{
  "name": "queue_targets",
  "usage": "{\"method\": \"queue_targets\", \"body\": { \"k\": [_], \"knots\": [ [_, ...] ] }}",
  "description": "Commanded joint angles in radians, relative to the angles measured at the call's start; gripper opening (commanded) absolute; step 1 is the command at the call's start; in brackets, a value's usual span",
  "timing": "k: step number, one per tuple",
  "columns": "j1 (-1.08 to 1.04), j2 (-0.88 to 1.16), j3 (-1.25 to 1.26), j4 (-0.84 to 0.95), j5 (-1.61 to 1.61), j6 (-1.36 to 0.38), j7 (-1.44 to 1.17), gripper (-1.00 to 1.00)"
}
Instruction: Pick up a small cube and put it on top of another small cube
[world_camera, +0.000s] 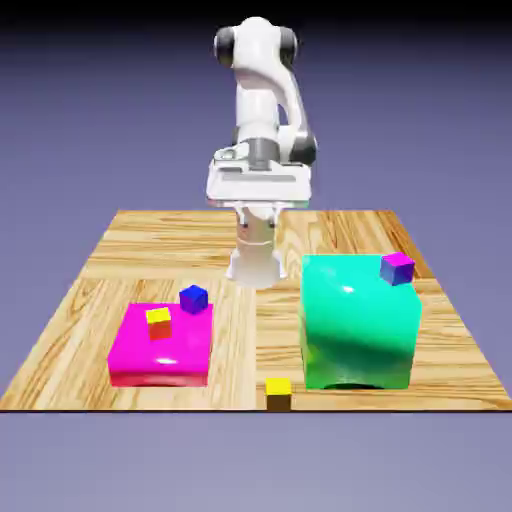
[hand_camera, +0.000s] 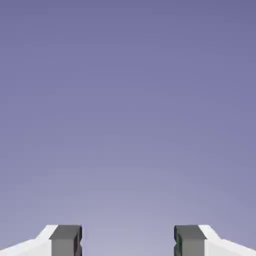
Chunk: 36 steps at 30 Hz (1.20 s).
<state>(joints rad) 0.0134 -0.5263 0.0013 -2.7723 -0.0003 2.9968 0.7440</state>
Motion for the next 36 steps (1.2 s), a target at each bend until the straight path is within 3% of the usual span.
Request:
{"method": "queue_targets", "body": {
  "k": [1,31,33,36],
  "knots": [
    [0.001,0.036,0.001,0.031,0.000,-0.033,0.002,0.00],
    [0.035,1.124,0.034,0.969,-0.007,-1.032,0.076,0.00],
    [0.035,1.142,0.035,0.985,-0.007,-1.049,0.078,0.00],
    [0.037,1.209,0.033,0.922,-0.009,-0.919,0.079,0.00]
  ]
}}
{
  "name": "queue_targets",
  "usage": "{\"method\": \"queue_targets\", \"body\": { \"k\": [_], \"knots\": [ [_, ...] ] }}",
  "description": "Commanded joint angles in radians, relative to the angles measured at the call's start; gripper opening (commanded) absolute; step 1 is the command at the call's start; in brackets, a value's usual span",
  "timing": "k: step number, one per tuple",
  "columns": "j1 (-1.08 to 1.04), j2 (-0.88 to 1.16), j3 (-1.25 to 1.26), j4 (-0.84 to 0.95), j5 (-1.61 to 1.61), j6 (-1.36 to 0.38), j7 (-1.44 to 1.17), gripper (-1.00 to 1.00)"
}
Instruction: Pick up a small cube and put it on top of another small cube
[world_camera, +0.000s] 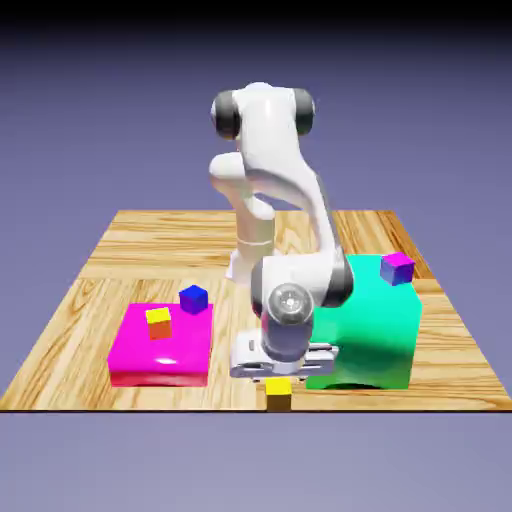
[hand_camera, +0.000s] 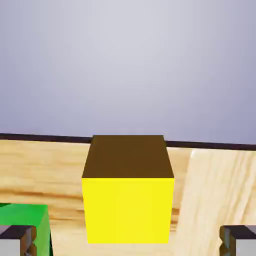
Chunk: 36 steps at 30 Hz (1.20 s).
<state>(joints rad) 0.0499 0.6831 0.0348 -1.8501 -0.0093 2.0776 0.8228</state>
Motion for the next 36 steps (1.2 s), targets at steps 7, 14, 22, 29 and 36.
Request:
{"method": "queue_targets", "body": {
  "k": [7,14,22,29,36],
  "knots": [
    [-0.008,-0.087,-0.006,0.044,0.001,-0.132,-0.001,-1.00],
    [-0.096,-0.341,-0.099,-0.190,-0.011,-0.150,-0.005,-1.00],
    [-0.196,-0.631,-0.206,-0.457,-0.026,-0.170,-0.009,-1.00],
    [-0.275,-0.858,-0.290,-0.667,-0.037,-0.186,-0.012,-1.00],
    [-0.276,-0.775,-0.294,-0.786,-0.025,0.014,-0.026,1.00]
  ]
}}
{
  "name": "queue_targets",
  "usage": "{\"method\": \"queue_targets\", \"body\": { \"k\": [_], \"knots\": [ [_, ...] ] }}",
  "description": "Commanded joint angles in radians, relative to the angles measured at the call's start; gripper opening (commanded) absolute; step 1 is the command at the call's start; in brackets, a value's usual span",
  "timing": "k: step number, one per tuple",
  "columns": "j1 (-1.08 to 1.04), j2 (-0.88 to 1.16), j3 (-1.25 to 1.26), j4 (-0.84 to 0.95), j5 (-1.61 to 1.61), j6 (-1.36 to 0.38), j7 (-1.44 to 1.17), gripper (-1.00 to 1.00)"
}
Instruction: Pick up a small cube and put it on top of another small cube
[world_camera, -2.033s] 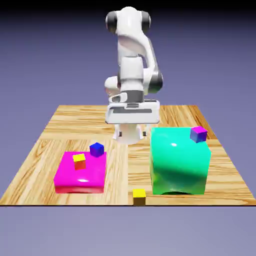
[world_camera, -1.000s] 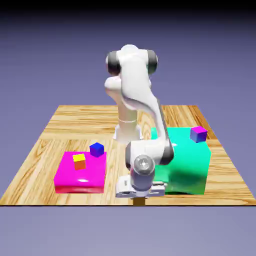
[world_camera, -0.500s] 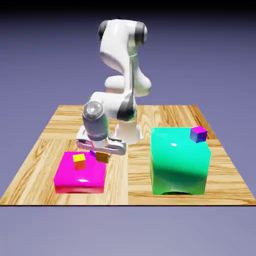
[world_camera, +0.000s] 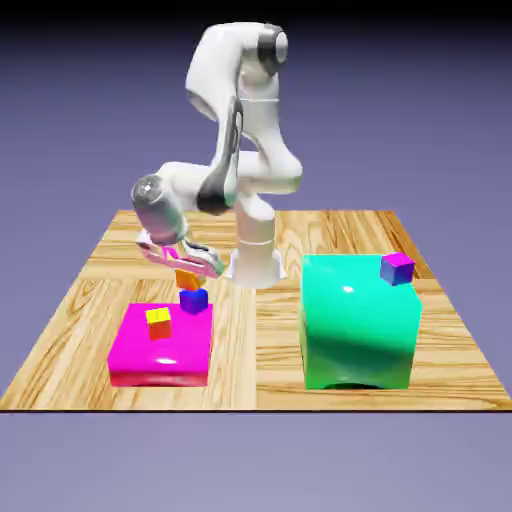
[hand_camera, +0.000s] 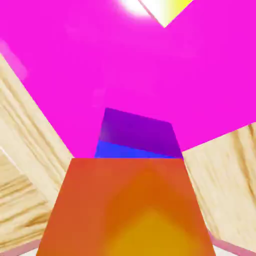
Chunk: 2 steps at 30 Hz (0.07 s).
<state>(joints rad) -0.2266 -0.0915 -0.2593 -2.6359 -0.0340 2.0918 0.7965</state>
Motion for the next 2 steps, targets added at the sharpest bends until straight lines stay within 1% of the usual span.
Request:
{"method": "queue_targets", "body": {
  "k": [1,2],
  "knots": [
    [0.000,0.000,0.000,0.000,0.000,0.000,0.000,1.00],
    [0.000,-0.018,0.001,0.026,-0.003,-0.043,0.003,1.00]
  ]
}}
